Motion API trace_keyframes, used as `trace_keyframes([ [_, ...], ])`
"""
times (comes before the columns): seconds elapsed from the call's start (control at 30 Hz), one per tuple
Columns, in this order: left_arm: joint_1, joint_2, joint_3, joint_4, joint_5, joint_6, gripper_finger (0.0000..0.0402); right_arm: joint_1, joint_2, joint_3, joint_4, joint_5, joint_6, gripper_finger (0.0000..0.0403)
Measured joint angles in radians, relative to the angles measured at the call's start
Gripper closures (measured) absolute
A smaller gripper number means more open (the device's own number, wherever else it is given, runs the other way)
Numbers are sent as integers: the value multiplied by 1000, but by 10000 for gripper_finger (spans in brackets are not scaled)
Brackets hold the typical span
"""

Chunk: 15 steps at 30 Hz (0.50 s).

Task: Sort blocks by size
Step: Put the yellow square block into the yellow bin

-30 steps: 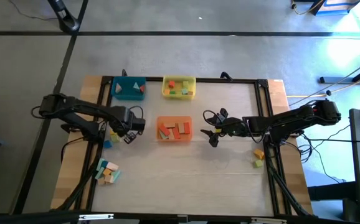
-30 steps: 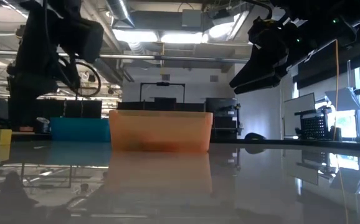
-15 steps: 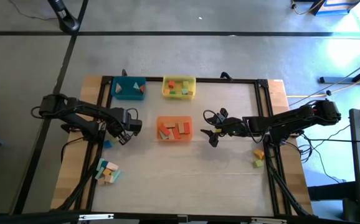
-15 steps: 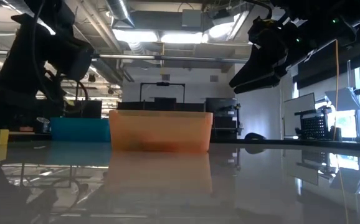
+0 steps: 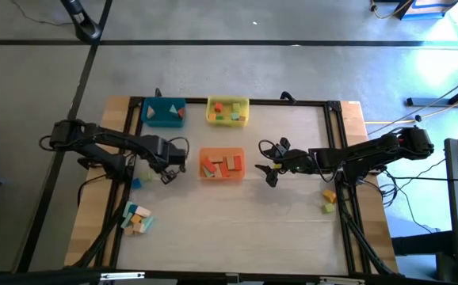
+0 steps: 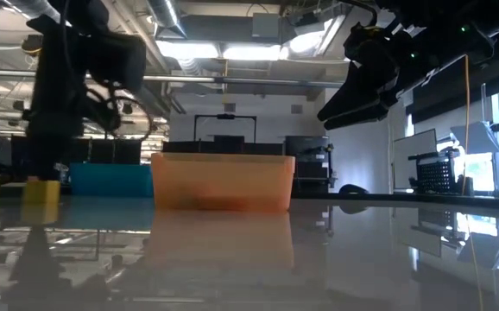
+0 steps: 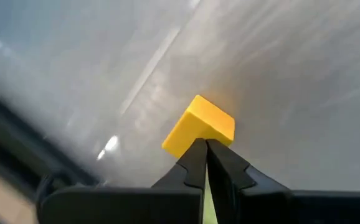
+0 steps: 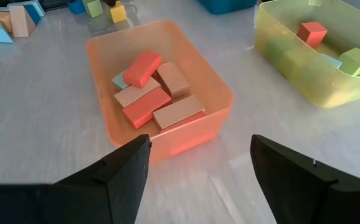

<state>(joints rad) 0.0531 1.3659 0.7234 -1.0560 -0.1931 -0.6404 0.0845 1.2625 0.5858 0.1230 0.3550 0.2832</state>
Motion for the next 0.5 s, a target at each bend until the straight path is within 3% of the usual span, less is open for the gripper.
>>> trace_keyframes([
  [0.2,-18,1,24,91,40,82,398,0,0,0,0,0,0,127],
  [0.5,-69,-75,128,-3,24,161,398,0,0,0,0,0,0,127],
])
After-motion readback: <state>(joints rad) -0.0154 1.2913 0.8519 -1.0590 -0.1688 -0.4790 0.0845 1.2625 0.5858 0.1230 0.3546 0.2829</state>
